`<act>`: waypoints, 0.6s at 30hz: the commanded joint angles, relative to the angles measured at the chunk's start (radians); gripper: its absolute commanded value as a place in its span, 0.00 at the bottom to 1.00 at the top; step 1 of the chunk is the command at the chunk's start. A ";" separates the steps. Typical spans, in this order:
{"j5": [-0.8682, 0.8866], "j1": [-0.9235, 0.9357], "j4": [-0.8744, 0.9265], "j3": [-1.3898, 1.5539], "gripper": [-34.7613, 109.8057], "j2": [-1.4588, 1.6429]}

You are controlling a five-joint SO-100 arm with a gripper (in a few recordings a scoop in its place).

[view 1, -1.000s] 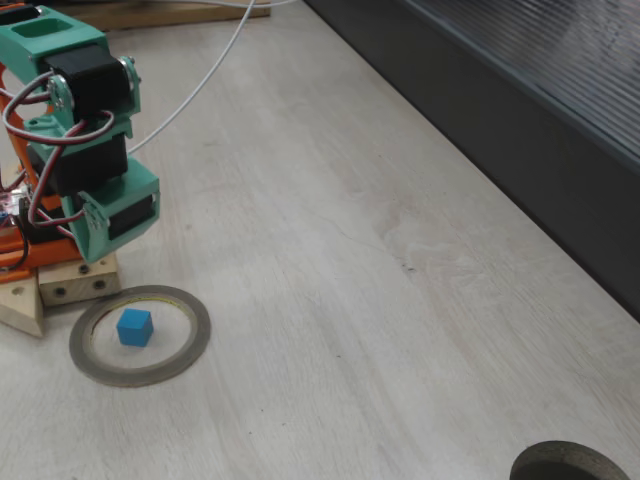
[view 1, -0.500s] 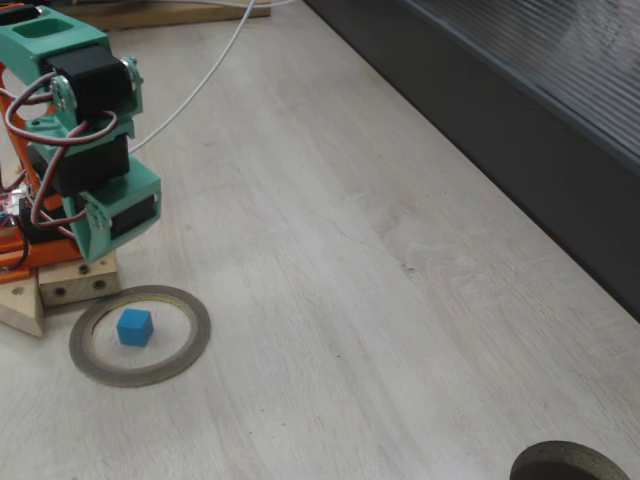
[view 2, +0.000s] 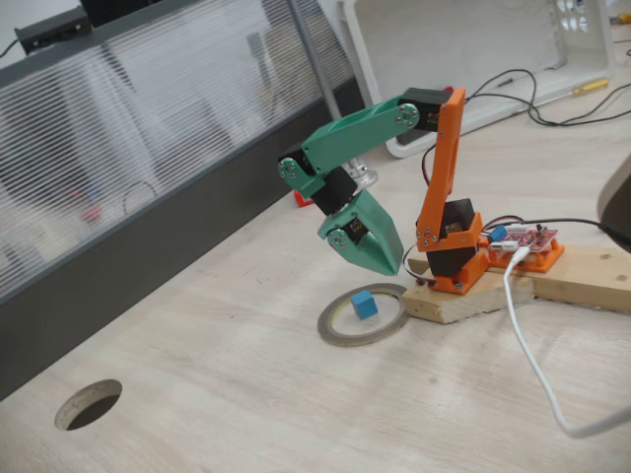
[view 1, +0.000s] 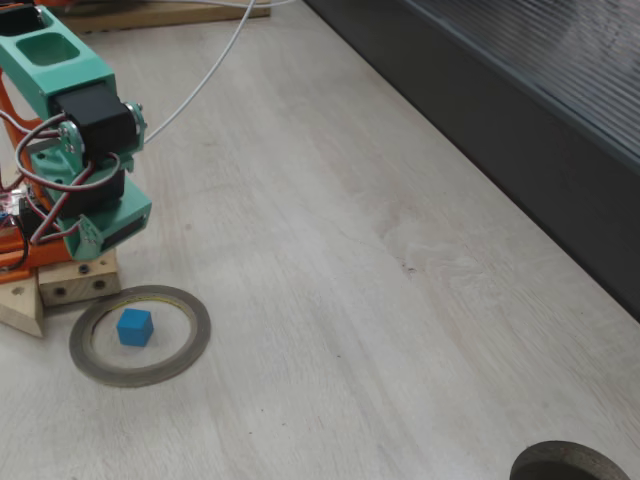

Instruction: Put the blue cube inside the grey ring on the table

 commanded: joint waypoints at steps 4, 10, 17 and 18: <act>0.015 0.011 0.015 0.018 0.24 0.028; 0.012 0.017 0.012 0.018 0.24 0.015; 0.011 0.018 0.012 0.020 0.24 0.014; 0.011 0.018 0.012 0.020 0.24 0.014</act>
